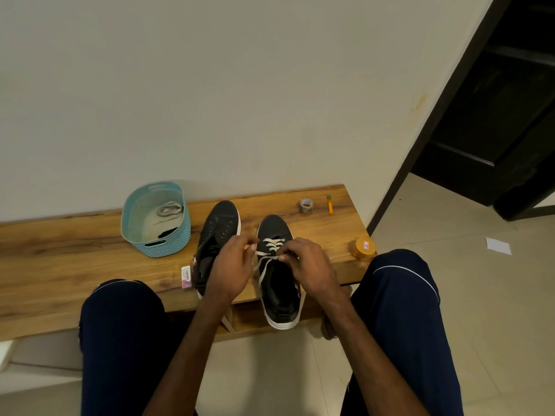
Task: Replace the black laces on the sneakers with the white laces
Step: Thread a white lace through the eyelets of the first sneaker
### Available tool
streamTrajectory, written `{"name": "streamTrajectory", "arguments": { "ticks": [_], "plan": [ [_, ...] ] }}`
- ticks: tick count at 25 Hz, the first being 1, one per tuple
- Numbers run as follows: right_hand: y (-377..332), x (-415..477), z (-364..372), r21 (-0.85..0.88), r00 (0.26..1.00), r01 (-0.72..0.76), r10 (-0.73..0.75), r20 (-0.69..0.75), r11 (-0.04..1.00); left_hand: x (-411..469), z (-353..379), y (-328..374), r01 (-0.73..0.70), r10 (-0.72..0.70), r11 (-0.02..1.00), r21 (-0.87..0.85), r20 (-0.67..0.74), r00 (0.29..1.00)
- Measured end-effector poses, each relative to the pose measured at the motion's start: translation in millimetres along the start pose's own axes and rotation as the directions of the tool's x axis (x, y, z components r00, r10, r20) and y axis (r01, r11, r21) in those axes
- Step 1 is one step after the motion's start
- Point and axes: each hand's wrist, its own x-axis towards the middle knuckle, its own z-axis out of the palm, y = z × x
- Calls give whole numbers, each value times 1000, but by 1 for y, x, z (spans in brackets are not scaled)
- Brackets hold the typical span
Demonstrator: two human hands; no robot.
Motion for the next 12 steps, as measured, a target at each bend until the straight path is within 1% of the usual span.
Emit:
{"name": "streamTrajectory", "arguments": {
  "ticks": [1,2,3,4,7,9,11,12],
  "plan": [
    [-2,-1,3,-45,999,30,-30,13,999,0,4,2,-42,55,989,-138,87,995],
    [-3,-2,6,-68,999,44,-43,15,997,-1,9,4,-47,86,972,-230,165,983],
    [-4,-2,8,-84,999,50,-50,3,995,-3,13,6,-27,88,960,-277,212,973],
    [-4,-2,10,-101,999,51,-52,-13,994,-4,17,7,2,71,951,-310,224,972],
    [-5,-2,13,-125,997,30,-39,-71,992,-2,19,3,86,-15,922,-377,188,982],
    [-5,-2,13,-78,995,-15,7,-103,997,0,18,0,133,-57,897,-421,188,980],
    [-2,0,16,-35,994,-49,45,-103,998,1,19,-3,190,-91,861,-473,223,971],
    [0,1,18,-33,994,-64,61,-94,997,1,20,-4,213,-111,859,-465,238,965]
  ]
}}
